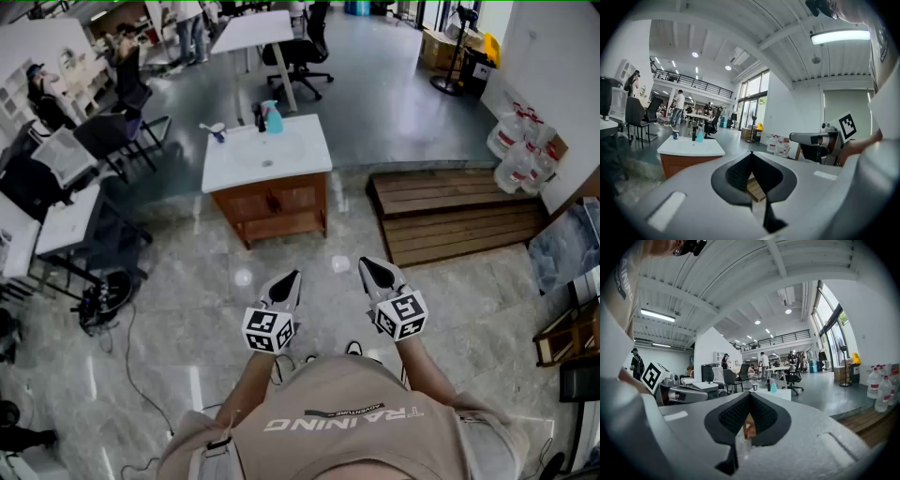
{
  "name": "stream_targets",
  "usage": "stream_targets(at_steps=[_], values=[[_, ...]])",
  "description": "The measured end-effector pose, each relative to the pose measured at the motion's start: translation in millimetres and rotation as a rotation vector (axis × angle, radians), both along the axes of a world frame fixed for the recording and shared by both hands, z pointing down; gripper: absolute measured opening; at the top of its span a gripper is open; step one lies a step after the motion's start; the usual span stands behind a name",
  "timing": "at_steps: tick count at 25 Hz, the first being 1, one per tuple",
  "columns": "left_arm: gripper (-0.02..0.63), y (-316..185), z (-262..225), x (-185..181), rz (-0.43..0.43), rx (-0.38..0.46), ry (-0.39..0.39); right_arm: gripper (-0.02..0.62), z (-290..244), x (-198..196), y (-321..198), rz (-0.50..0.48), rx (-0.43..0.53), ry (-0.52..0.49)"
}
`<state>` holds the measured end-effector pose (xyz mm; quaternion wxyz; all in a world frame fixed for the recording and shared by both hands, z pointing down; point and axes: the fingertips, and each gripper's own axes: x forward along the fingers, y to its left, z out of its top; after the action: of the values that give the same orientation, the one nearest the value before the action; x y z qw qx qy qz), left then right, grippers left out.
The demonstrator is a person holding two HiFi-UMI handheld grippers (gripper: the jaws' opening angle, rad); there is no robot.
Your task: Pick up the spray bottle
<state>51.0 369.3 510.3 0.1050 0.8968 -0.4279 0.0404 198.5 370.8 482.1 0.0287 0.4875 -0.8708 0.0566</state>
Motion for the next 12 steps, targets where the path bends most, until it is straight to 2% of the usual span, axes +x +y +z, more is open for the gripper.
stream_targets(at_steps=[7, 12], values=[[0.014, 20.0, 10.3, -19.9, 0.015, -0.014, -0.008, 0.002, 7.9, -13.5, 16.3, 0.018, 0.005, 0.019], [0.014, 34.0, 25.7, -42.6, -0.026, -0.051, 0.006, 0.002, 22.4, -29.5, 28.1, 0.004, -0.028, 0.025]])
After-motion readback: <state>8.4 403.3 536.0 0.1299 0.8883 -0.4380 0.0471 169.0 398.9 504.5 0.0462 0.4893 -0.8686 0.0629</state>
